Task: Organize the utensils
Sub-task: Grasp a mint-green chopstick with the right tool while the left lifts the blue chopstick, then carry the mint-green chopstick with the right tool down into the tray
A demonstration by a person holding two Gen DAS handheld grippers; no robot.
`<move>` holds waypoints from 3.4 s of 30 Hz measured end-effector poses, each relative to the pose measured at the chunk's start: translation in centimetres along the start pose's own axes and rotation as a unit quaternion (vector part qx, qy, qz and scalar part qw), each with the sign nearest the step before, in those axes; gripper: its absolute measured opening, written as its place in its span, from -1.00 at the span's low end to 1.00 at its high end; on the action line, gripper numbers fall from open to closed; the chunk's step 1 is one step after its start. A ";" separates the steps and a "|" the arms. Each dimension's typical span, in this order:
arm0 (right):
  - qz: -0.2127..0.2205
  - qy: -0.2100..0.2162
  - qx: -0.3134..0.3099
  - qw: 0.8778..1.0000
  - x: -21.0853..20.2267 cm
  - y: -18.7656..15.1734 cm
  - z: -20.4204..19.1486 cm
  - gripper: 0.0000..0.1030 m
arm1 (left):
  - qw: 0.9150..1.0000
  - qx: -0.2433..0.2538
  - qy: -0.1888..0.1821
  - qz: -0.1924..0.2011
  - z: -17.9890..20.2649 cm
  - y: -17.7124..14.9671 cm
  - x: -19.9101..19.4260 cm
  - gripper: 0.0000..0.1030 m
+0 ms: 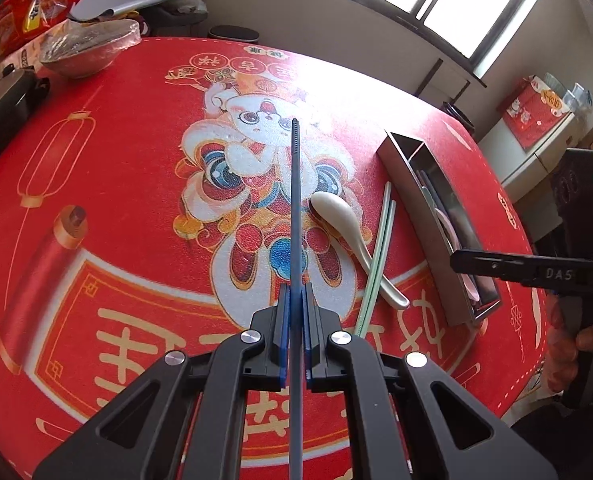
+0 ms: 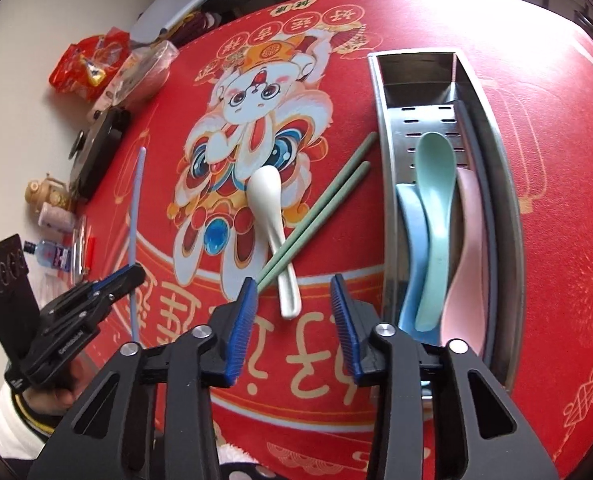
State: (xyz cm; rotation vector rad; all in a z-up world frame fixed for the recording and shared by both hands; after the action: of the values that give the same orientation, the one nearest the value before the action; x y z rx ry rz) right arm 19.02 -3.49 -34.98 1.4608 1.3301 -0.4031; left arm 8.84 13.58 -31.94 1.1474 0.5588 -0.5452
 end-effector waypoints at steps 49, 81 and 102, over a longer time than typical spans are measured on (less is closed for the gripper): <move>-0.006 -0.005 0.058 0.998 4.5 -0.5 -0.7 -0.87 | 0.998 -0.065 -0.008 0.020 -3.8 -0.8 -1.7 -0.90; 0.169 -0.013 0.001 0.985 -4.8 5.7 3.5 -0.87 | 0.999 -0.036 0.027 0.031 -0.3 1.2 -2.1 -0.90; 0.085 -0.175 -0.091 0.977 0.6 3.8 10.2 -0.87 | 0.996 -0.069 0.052 0.035 -0.2 -0.2 -2.4 -0.90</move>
State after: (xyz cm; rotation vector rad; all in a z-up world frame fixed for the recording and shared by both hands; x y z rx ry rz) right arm 26.43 -11.03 -37.55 1.2702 0.9291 -0.3939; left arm 6.93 14.03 -30.55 1.0640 0.6346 -0.3826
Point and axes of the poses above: each gripper's, at about its wrist camera, not at the fingertips, and x roughly the way its jaws point, z to its right, y to its top, the point moved 5 cm from there along x, roughly the way its jaws point, and after that the axes turned 14 degrees about z, right-handed, at the moved point
